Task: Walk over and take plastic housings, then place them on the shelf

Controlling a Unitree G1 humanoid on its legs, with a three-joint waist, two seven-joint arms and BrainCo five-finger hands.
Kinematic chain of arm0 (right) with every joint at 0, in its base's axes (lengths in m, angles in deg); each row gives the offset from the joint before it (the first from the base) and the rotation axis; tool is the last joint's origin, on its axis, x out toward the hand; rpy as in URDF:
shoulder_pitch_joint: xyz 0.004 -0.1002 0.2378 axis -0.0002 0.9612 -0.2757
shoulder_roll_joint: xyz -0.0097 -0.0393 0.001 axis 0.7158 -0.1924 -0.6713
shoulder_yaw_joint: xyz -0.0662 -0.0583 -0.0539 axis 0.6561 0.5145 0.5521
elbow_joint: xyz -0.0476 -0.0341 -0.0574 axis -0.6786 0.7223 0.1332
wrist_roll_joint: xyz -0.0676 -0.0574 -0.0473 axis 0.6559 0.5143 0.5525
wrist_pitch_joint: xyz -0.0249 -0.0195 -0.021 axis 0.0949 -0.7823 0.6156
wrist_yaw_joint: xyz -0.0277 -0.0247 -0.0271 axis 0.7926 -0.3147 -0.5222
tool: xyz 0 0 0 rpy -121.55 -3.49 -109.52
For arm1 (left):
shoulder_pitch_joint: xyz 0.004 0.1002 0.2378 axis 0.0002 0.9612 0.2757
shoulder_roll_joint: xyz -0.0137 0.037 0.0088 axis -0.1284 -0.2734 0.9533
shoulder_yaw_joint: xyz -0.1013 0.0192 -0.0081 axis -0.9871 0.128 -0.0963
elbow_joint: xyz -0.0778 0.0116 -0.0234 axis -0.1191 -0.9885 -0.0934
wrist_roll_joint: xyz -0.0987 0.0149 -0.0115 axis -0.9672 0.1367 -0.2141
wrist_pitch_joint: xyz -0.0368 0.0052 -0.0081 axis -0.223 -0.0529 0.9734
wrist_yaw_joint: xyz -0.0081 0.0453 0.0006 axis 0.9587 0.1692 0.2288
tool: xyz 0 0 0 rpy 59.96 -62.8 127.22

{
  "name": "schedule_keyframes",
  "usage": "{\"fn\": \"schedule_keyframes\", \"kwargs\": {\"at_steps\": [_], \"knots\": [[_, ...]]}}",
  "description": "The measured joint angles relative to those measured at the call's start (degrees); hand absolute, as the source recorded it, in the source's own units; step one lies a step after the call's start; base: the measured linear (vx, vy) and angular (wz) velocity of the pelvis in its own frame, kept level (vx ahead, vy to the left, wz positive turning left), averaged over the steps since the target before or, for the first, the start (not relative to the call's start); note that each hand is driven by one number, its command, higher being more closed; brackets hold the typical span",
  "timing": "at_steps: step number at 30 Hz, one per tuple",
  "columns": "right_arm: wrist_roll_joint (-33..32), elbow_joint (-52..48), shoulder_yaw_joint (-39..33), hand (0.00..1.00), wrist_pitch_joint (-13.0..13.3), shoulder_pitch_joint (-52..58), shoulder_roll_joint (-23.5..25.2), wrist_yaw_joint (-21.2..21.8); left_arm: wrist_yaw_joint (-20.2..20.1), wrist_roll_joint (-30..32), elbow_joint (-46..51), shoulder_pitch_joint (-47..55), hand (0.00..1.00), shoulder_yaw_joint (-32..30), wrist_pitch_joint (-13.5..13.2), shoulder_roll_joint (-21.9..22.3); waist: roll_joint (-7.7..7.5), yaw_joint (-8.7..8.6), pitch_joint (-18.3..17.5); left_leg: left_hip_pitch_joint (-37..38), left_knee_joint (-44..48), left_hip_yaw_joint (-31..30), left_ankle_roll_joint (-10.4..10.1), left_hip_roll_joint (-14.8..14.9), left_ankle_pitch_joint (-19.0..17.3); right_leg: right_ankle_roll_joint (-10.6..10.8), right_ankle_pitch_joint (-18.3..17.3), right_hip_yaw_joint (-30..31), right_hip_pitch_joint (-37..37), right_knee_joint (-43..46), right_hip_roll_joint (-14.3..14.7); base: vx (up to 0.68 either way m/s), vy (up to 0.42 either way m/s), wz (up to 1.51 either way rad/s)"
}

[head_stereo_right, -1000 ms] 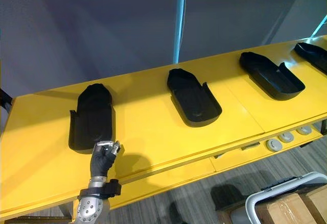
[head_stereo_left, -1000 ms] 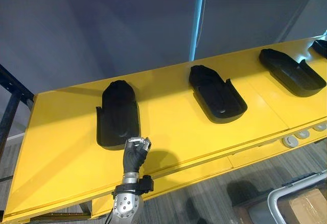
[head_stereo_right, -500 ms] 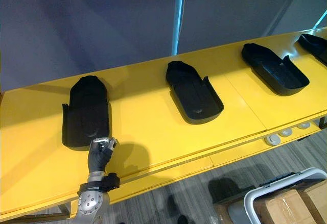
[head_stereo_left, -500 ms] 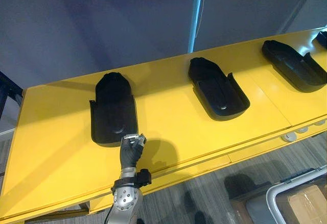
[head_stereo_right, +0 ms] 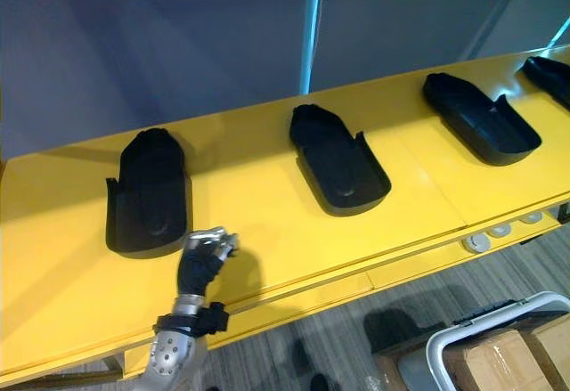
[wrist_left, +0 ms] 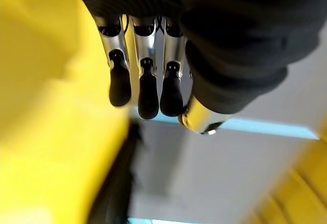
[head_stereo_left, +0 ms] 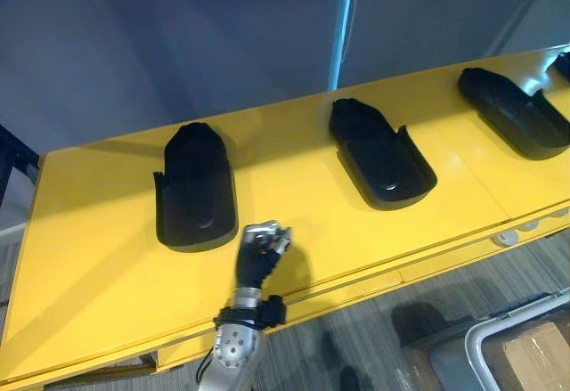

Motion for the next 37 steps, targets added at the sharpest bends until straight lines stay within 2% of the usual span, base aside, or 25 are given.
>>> {"fn": "schedule_keyframes", "kwargs": {"at_steps": [1, 2, 4, 7, 9, 11, 12, 13, 14, 15, 16, 17, 18, 19, 21, 23, 24, 25, 26, 27, 29, 30, 32, 34, 37], "knots": [[-0.1, 0.1, 0.5, 0.0, 0.0, -0.1, -0.3, 0.0, -0.7, 0.0, 0.6, 0.2, 0.0, 0.2, -0.7, 0.1, -0.05, 0.21, 0.0, -0.1, 4.4, -2.5, -0.2, 0.2, -3.3, -0.1, -0.5, 1.9, 0.0, 1.3, 0.4, 0.04, 0.001, -1.2], [-0.1, -0.1, 0.6, 0.0, 0.0, -0.4, -0.7, 0.4, -1.1, 0.0, 0.8, 0.6, 0.0, 1.3, -1.7, 0.3, 0.49, 0.89, -0.3, -0.9, 10.6, -9.6, -0.4, 1.0, -8.1, -0.1, -0.7, 4.9, -0.1, 2.1, 1.7, 0.03, 0.008, -1.15], [-0.1, -1.4, 0.6, 0.0, -0.1, -0.3, -1.1, 0.4, -1.9, -0.2, 0.5, 0.6, 0.0, 2.9, -1.9, 0.6, 1.79, 1.05, -1.1, -1.8, 18.4, -17.8, -1.1, 1.7, -14.2, 0.0, -0.7, 8.8, -0.4, 3.3, 3.8, -0.03, 0.108, -1.37], [-1.0, -5.3, 3.1, 0.0, -0.2, 0.2, -1.0, 0.4, -2.4, -1.0, 0.5, 0.7, 0.0, 4.6, -1.8, 1.8, 1.84, 2.47, -2.6, -1.3, 28.3, -29.5, -2.0, 0.4, -22.6, 1.3, -2.3, 18.0, -3.6, 9.0, 8.1, -0.13, 0.23, -1.61], [-2.5, -8.5, 3.9, 0.0, -0.2, 2.1, 0.1, 0.5, -2.4, -1.1, -0.1, 0.5, 0.0, 4.8, -1.8, 3.1, 1.13, 2.46, -3.2, -0.4, 31.5, -33.9, -0.3, -2.2, -27.1, 2.8, -3.6, 21.9, -5.7, 12.4, 8.9, -0.18, 0.285, -1.11], [-4.6, -10.8, 3.8, 0.0, -0.1, 3.5, 1.4, 0.4, -2.3, -1.0, -1.9, 0.2, 0.0, 4.4, -2.0, 3.8, -0.53, 2.55, -3.3, 1.0, 33.0, -32.1, 3.2, -5.5, -30.7, 3.9, -3.2, 26.3, -7.1, 13.7, 8.3, -0.22, 0.326, -0.87], [-4.7, -11.7, 3.6, 0.0, 0.0, 4.0, 2.1, 0.4, -2.0, -1.0, -3.1, 0.0, 0.0, 4.1, -1.9, 3.9, -1.24, 2.82, -3.3, 1.2, 33.5, -29.9, 3.7, -6.2, -30.9, 3.8, -2.5, 28.3, -7.2, 13.3, 7.9, -0.29, 0.398, -1.56], [-4.7, -12.8, 3.4, 0.0, 0.2, 4.4, 2.5, 0.4, -1.8, -0.9, -4.9, 0.1, 0.0, 3.6, -1.7, 4.3, -1.86, 3.35, -3.3, 2.0, 33.8, -25.1, 5.0, -6.6, -31.0, 2.5, 1.8, 28.5, -7.9, 12.1, 7.8, -0.25, 0.316, -2.06], [-4.7, -13.6, 3.1, 0.0, 0.3, 4.3, 2.8, 0.4, -1.6, -0.9, -6.1, -0.2, 0.0, 3.1, -1.6, 4.6, -1.71, 3.28, -3.4, 2.3, 33.4, -19.8, 6.3, -6.0, -30.4, -1.1, 9.1, 21.3, -9.1, 8.4, 7.0, -0.24, 0.297, -2.18], [-4.7, -13.6, 2.5, 0.0, 0.5, 4.3, 3.0, 0.4, -1.7, -0.8, -6.9, -0.7, 0.0, 3.1, -1.5, 4.7, -1.67, 3.45, -3.5, 2.3, 32.6, -16.9, 7.4, -5.3, -29.6, -2.9, 12.2, 16.4, -8.9, 5.2, 6.2, -0.23, 0.24, -2.4], [-4.7, -13.1, 1.0, 0.0, 0.4, 3.9, 3.9, 0.3, -1.7, 0.1, -7.5, -1.4, 0.0, 2.5, -1.3, 4.7, -2.67, 4.21, -3.2, 3.6, 30.3, -10.8, 8.0, -5.4, -27.9, -4.8, 11.4, 3.1, -10.2, 8.2, 4.6, -0.19, 0.158, -2.09], [-4.7, -12.9, 0.3, 0.0, 0.4, 4.4, 4.2, 0.2, -1.6, 0.3, -7.5, -1.4, 0.0, 1.9, -1.3, 4.8, -2.84, 4.22, -3.3, 4.2, 29.3, -6.9, 8.3, -4.8, -27.2, -5.1, 7.8, -4.8, -11.0, 12.5, 4.0, -0.27, 0.185, -2.25], [-4.6, -12.7, 0.3, 0.0, 0.3, 5.1, 4.1, 0.2, -1.6, 0.3, -7.6, -2.1, 0.0, 1.4, -1.3, 4.8, -2.85, 3.66, -3.4, 4.4, 28.8, -3.4, 8.5, -3.6, -26.3, -7.1, 3.1, -8.8, -11.7, 18.8, 3.9, -0.22, 0.121, -1.67], [-4.2, -12.1, 0.3, 0.0, 0.0, 5.7, 4.1, 0.2, -1.6, 0.3, -7.8, -2.6, 0.0, 1.3, -1.3, 4.8, -2.89, 3.56, -3.5, 4.8, 28.0, -1.1, 8.2, -2.8, -25.6, -7.3, -0.5, -10.4, -11.9, 23.8, 3.7, -0.2, 0.084, -1.28], [-3.7, -11.7, 0.3, 0.0, -0.2, 6.6, 4.1, 0.0, -1.5, 0.2, -8.3, -2.6, 0.0, 0.7, -1.2, 4.8, -2.86, 3.81, -3.7, 7.0, 25.8, 3.5, 7.2, -1.0, -24.1, -6.5, -6.5, -13.9, -10.0, 31.8, 1.7, -0.09, -0.038, -1.2], [-2.1, -10.7, 0.4, 0.0, -0.4, 7.4, 4.1, -0.5, -1.5, 0.1, -8.9, -2.3, 0.0, -0.7, -0.7, 5.0, -3.2, 4.64, -5.4, 9.2, 23.4, 8.2, 5.5, 0.5, -23.0, -5.4, -10.1, -17.1, -6.1, 35.7, -2.7, -0.04, -0.133, -1.27], [-1.9, -10.4, 0.4, 0.0, -0.5, 7.8, 4.2, -0.6, -1.5, 0.1, -9.5, -2.3, 0.0, -1.3, -0.7, 5.0, -3.48, 4.81, -6.5, 9.3, 23.0, 9.5, 4.8, 1.0, -22.6, -4.8, -11.4, -17.3, -4.5, 35.3, -4.3, 0.03, -0.223, -0.97], [-1.9, -9.5, 0.2, 0.0, -0.6, 8.0, 4.5, -1.0, -1.5, 0.2, -11.6, -2.6, 0.0, -2.6, -0.7, 5.1, -4.52, 4.58, -7.5, 9.1, 22.9, 9.7, 4.1, 1.2, -22.7, -2.7, -13.3, -17.0, -2.8, 32.1, -4.7, 0.06, -0.31, -0.53], [-1.9, -8.4, -0.3, 0.0, -0.6, 8.5, 4.8, -0.9, -1.4, 0.3, -15.4, -2.8, 0.0, -3.5, -0.7, 4.7, -5.12, 4.32, -8.3, 8.8, 22.2, 8.9, 3.6, 0.3, -22.7, -2.7, -14.6, -17.6, -1.2, 27.6, -3.8, 0.07, -0.364, -0.67], [-1.7, -6.8, -1.6, 0.0, -0.7, 7.8, 4.1, -0.9, -1.5, 1.3, -22.4, -2.9, 0.0, -5.2, 0.0, 5.1, -3.99, 5.12, -9.2, 9.1, 18.4, 4.7, 4.5, -2.3, -21.8, -4.2, -14.5, -16.3, 1.3, 20.2, -1.6, 0.03, -0.277, -0.69], [-1.7, -4.7, -2.7, 0.0, -1.0, 6.2, 3.1, -0.9, -1.4, 2.5, -31.3, -2.1, 0.0, -9.4, 2.4, 5.3, -2.59, 4.26, -9.7, 10.3, 14.0, 1.7, 6.1, -2.7, -19.6, -5.5, -11.1, -14.8, 3.1, 13.5, 1.7, 0.0, -0.153, -0.68], [-1.7, -4.0, -2.9, 0.0, -1.1, 5.9, 3.2, -0.9, -1.2, 2.5, -33.6, -1.9, 0.0, -10.5, 3.0, 5.4, -2.62, 4.23, -10.3, 10.3, 13.0, 1.4, 5.9, -2.5, -19.1, -5.8, -10.1, -14.7, 3.5, 11.4, 2.5, 0.01, -0.148, -0.45], [-0.8, -1.8, -3.8, 0.0, -1.1, 4.8, 3.0, -1.0, -1.0, 4.4, -44.0, -1.7, 0.0, -15.9, 3.8, 5.1, -2.28, 4.31, -11.4, 9.9, 10.4, 1.1, 4.6, -1.3, -16.3, -6.6, -3.9, -13.6, 6.3, 0.7, 5.7, 0.07, -0.123, -0.38], [0.6, -1.1, -4.1, 0.0, -1.2, 4.0, 2.4, -1.0, -0.9, 5.2, -54.1, -1.9, 0.0, -21.0, 5.2, 4.2, -2.27, 4.43, -11.4, 10.0, 9.3, 1.2, 3.5, -1.4, -15.4, -6.9, -0.3, -12.5, 8.3, -5.4, 6.5, 0.09, -0.039, -0.35], [2.5, -0.9, -4.2, 0.0, -1.2, 2.8, 2.3, -1.0, -0.9, 5.2, -70.9, -2.1, 0.0, -27.8, 7.7, 1.7, -2.1, 4.22, -11.2, 10.6, 9.2, 0.2, 3.2, -1.8, -14.9, -6.9, 0.3, -12.6, 9.3, -6.4, 6.3, 0.06, 0.008, -0.05]]}}
